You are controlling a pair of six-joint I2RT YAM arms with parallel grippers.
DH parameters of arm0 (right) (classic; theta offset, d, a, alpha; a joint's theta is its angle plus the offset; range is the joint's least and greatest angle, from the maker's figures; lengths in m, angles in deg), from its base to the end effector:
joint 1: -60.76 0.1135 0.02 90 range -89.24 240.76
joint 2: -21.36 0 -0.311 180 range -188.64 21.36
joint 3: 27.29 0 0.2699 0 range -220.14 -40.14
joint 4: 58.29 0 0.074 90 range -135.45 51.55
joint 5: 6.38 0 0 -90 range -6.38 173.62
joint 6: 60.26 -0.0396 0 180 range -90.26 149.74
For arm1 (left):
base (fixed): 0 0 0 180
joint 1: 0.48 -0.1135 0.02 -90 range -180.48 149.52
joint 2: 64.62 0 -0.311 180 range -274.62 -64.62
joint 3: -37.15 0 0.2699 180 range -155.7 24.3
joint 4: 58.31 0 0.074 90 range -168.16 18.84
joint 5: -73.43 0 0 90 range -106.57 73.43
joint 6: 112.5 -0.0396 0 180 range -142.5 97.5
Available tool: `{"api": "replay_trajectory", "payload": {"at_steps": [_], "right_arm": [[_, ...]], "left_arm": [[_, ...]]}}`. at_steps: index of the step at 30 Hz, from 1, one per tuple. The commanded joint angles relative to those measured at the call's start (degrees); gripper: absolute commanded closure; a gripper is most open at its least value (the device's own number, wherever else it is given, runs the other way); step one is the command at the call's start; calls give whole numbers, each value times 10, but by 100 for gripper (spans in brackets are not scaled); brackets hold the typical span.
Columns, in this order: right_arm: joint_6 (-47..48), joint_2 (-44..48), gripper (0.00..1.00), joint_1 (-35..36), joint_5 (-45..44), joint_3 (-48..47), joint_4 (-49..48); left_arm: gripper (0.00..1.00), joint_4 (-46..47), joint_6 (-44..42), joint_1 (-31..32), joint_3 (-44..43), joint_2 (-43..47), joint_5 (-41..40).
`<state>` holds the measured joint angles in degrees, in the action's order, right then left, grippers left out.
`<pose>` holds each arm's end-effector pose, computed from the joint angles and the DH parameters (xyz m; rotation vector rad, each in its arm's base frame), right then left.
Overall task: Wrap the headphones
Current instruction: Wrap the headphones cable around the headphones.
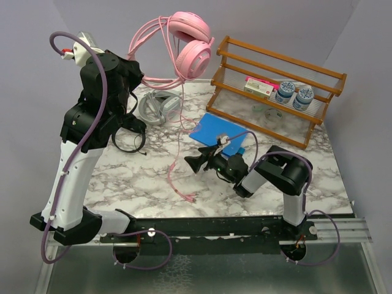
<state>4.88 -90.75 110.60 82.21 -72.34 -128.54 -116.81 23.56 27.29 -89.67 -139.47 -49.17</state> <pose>0.2301 0.2712 0.1594 -0.3266 1.5709 1.0134 0.1972 -0.0797 0.6141 -0.6813 1.5473 -0.4940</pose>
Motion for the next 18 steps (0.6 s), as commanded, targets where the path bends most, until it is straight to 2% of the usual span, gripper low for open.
{"api": "replay_trajectory", "payload": {"at_steps": [1,4,13,15,18], "right_arm": [[47,13,4,2,21,36,-46],[61,-1,4,2,81,-7,-32],[32,-93,6,3,116,-182,20],[21,-113,9,4,107,-217,41],[9,-134,28,4,97,-240,54]], "left_arm": [[100,59,34,2,-20,16,-6],[100,58,34,1,-17,16,-2],[100,58,29,2,-24,13,-5],[100,56,26,2,-31,7,-1],[100,40,29,2,-55,-11,6]]}}
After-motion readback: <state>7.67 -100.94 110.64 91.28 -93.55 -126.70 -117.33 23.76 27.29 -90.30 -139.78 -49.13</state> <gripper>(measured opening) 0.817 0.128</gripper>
